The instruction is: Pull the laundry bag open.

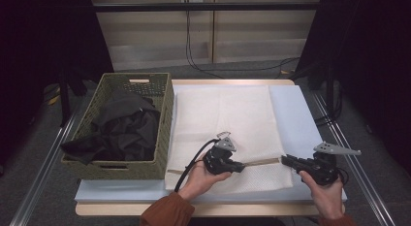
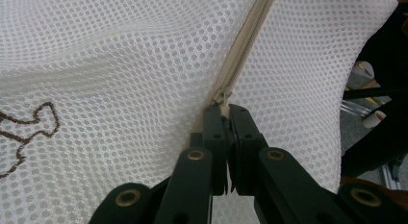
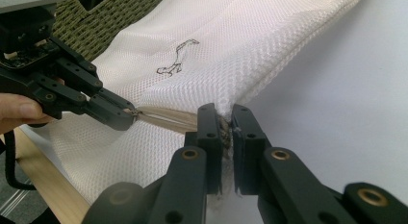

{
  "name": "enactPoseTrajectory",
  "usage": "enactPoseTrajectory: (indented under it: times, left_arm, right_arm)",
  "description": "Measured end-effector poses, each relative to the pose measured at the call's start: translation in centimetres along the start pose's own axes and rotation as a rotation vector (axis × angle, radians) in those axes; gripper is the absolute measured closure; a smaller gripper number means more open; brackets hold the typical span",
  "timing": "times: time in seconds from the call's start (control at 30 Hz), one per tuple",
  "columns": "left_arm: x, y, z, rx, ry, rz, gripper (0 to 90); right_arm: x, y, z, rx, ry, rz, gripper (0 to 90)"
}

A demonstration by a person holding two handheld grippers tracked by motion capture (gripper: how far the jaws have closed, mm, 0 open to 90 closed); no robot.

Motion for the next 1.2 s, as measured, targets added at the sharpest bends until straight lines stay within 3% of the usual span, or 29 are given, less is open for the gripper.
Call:
enactPoseTrajectory:
  times: [0.13,0.2,0.37,0.4,0.53,0.57,0.67,0.8,0.9,1.03,1.2]
  left_arm:
    - [-0.1,-0.1,0.0,0.001,-0.004,-0.013,87.1]
    - [0.1,0.0,0.0,-0.013,-0.008,0.016,87.1]
    - [-0.1,-0.5,-0.2,-0.008,0.006,-0.021,87.1]
    - [-0.2,-0.6,-0.2,-0.025,0.001,-0.003,87.1]
    - [-0.8,-1.0,-0.6,-0.019,0.005,-0.025,87.1]
    - [-0.7,-0.9,-0.5,-0.028,0.003,-0.004,87.1]
    - [-1.0,-0.9,-0.5,-0.011,0.007,-0.026,87.1]
    - [-1.3,-1.1,-0.5,-0.026,0.012,-0.027,87.1]
    - [-1.6,-0.8,0.0,0.001,0.022,-0.014,87.1]
    - [-1.9,-0.8,0.0,0.03,0.041,-0.045,87.1]
    - [-2.3,-1.2,-0.2,0.013,0.043,-0.046,87.1]
  right_arm:
    - [0.0,0.0,0.0,0.0,0.001,0.002,84.4]
    - [0.0,0.0,0.0,0.0,0.002,0.001,84.4]
    - [0.0,0.0,-0.1,-0.003,-0.002,0.001,84.4]
    - [-0.1,0.1,0.1,-0.003,-0.008,0.007,84.4]
    - [-0.1,0.0,0.1,-0.003,-0.007,0.009,84.4]
    - [-0.1,0.0,0.0,-0.002,-0.006,0.008,84.4]
    - [-0.1,0.2,-0.1,0.0,0.001,0.011,84.4]
    - [-0.2,0.1,0.0,0.004,-0.003,0.011,84.4]
    - [-0.3,0.2,0.0,0.005,-0.002,0.015,84.4]
    - [-0.2,0.1,0.0,0.003,-0.001,0.013,84.4]
    - [-0.3,0.0,0.0,0.003,-0.005,0.013,84.4]
Point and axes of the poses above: each handheld gripper's, and its own axes: x roughly forward along the jaws, y roughly out of its top, z roughly to its right, the point moved 7 cm from there along x, roughly forward along the jaws, and after that the axes turned 5 degrees about x, right-handed, at the moved point
